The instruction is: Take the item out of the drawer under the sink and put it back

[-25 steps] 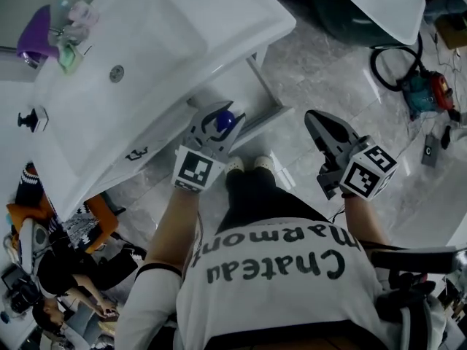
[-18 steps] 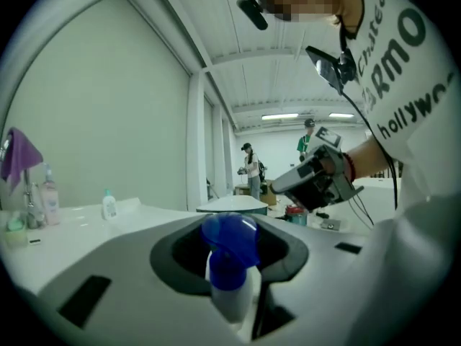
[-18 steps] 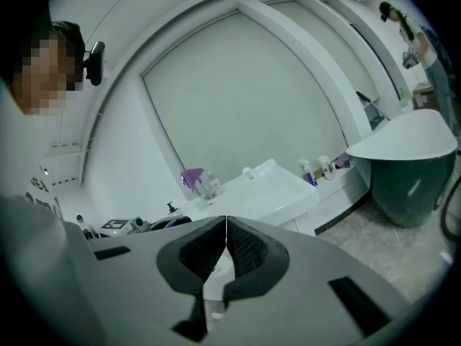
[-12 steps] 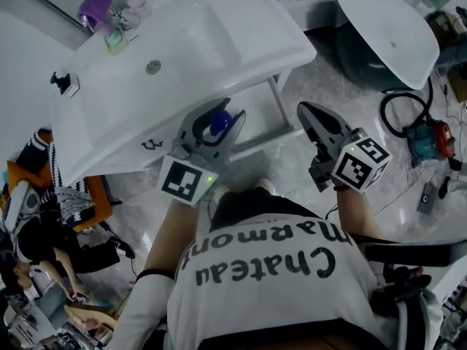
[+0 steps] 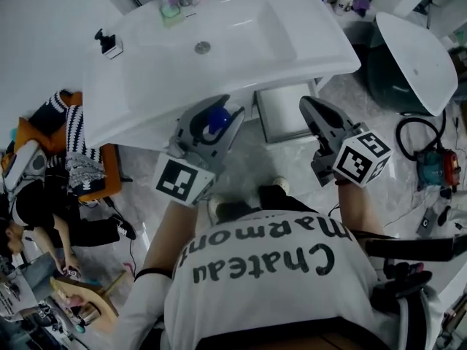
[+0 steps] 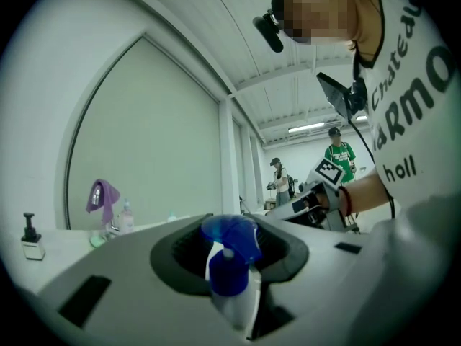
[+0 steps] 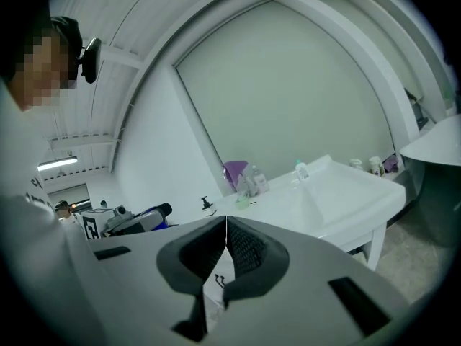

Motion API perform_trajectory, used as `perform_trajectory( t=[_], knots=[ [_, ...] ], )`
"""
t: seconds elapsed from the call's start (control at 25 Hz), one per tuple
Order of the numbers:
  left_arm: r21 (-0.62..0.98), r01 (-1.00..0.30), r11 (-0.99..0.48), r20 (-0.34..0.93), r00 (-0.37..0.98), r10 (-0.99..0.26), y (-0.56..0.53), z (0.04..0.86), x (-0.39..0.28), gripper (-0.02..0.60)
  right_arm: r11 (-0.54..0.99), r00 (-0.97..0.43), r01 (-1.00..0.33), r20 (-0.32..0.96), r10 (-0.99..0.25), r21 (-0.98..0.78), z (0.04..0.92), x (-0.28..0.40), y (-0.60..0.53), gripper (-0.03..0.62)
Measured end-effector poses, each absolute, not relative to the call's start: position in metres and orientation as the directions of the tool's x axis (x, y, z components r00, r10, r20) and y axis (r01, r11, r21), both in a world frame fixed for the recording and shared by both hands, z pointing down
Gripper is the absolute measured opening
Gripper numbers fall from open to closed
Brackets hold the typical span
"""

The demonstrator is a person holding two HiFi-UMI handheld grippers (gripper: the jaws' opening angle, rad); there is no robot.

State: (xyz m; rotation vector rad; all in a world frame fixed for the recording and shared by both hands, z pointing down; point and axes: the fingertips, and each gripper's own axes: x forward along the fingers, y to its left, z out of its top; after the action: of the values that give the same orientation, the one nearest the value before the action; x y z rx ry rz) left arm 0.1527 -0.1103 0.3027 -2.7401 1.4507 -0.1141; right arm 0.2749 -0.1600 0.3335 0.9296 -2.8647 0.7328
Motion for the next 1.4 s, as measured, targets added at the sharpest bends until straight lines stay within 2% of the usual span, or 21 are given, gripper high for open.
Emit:
perform_trajectory(
  t=[0.36,0.76,1.4],
  knots=[
    [-0.082,-0.873,-0.481,0.048,0.479,-0.877,-0.055,0.295,0.023,0.132,0.756,-0.866,-0.494,0.169,-0.470,-0.430,0.327,0.144,-0.119,0.012],
    [-0.106,-0.925,-0.365,0.005,0.367,-0.930,-0.004,0.287,-0.091,0.132,0.825,-0.919,-0.393,0.151,-0.364,-0.406,0.320,0.026,-0.077,0.012],
    [-0.066,-0.979,-0.195,-0.012,0.197,-0.980,0.052,0.282,-0.201,0.132,0.890,-0.972,-0.229,0.139,-0.189,-0.394,0.315,-0.105,-0.027,0.012]
  ],
)
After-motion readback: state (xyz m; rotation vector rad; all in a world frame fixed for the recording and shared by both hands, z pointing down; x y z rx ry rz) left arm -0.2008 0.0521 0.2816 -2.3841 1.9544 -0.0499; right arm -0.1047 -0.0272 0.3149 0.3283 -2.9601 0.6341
